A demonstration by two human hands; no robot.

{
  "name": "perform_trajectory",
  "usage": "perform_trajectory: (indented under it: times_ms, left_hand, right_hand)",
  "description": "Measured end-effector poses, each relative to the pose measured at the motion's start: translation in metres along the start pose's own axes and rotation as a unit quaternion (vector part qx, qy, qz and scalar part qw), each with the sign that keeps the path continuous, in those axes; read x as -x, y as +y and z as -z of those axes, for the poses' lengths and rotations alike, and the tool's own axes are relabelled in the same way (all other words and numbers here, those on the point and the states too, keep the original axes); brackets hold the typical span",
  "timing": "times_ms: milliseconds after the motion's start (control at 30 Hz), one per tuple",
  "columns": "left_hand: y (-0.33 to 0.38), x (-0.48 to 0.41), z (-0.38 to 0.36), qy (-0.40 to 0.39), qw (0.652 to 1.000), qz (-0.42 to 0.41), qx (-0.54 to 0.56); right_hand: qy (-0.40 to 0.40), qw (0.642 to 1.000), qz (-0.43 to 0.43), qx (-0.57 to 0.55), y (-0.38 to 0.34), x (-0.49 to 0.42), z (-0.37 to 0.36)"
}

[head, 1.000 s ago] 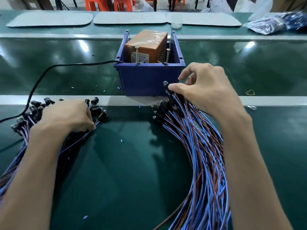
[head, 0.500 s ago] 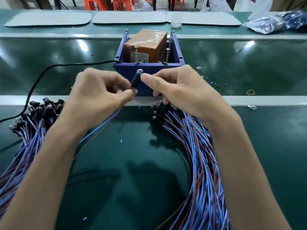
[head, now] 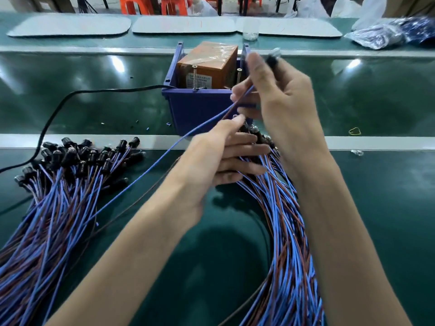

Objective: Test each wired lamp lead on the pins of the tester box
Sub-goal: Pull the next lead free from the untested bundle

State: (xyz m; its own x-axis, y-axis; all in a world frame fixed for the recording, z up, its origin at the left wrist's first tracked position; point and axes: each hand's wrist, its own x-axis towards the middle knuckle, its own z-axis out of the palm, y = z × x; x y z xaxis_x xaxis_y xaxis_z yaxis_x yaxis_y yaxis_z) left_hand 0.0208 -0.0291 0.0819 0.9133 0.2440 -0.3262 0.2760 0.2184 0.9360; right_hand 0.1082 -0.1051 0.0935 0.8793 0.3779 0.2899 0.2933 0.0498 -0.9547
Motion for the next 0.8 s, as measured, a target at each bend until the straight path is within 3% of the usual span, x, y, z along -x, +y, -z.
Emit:
perform_trajectory:
  times_ms: [133,267,600,800]
  left_hand:
    - [-0.004,-0.003,-0.002,0.044,0.965,0.023,0.259]
    - [-0.004,-0.006,0.007,0.126,0.927,-0.031,0.353]
    - [-0.007,-0.014,0.015,0.252,0.893,-0.122,0.353]
    - [-0.007,-0.014,0.011,0.169,0.942,-0.14,0.253]
  right_hand:
    - [0.044,0.986,-0.022,-0.162,-0.006,0.002,0.008]
    - [0.08,0.978,-0.043,-0.188,-0.005,-0.004,0.017]
    - [0.042,0.977,-0.069,-0.199,0.002,-0.007,0.025]
    - [0.042,0.983,-0.056,-0.167,0.001,-0.003,0.021]
